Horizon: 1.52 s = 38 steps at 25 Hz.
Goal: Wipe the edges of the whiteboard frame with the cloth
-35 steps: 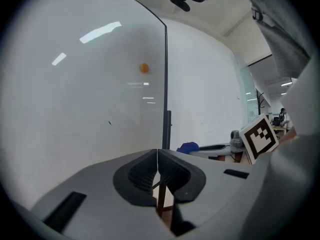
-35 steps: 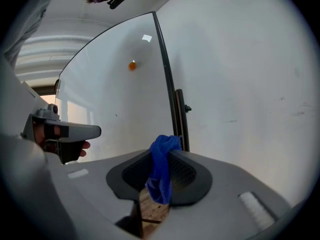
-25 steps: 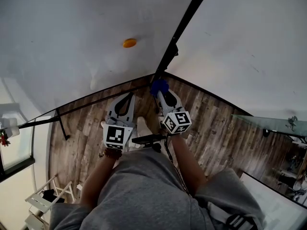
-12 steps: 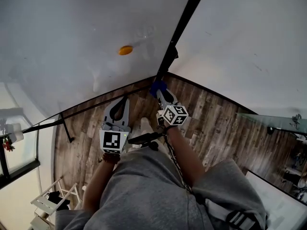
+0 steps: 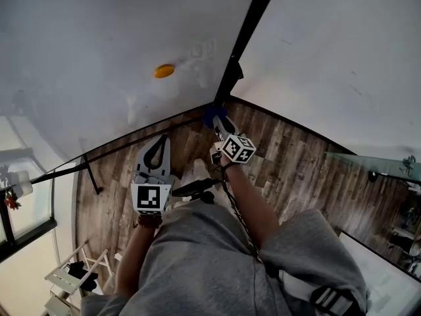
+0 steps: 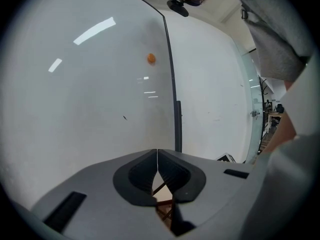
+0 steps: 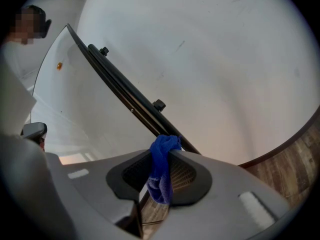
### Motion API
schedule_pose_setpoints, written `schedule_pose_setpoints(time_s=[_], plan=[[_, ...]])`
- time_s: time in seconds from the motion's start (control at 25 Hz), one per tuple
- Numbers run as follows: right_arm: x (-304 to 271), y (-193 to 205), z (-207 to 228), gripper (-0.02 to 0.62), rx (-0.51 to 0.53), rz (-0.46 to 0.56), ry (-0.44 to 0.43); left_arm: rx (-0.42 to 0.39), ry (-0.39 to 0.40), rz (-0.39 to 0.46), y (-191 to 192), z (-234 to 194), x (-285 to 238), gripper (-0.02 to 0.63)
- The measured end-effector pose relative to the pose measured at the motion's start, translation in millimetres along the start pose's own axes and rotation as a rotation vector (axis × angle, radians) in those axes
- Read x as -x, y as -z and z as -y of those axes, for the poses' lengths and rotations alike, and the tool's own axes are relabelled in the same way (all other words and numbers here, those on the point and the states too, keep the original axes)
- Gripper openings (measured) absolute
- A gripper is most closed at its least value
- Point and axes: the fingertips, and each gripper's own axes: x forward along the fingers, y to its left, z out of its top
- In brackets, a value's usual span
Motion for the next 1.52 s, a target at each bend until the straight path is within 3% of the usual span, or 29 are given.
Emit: schedule_pose_setpoints(time_s=[0.52,1.12,1.52], plan=[[-29,8,15,0.1,-0.126,0.029,0.011,0.01,-0.028,-0.034,10,-3,4,0.012],[-37,4,11,0.098,-0.258,0.106,0.018,0.014,0.012,-0.045,14,-1,3,0.012],[-39,5,1,0.095,-0.243,0.089,-0.024,0.036,0.007,-0.028,18,-4,1,0.012]])
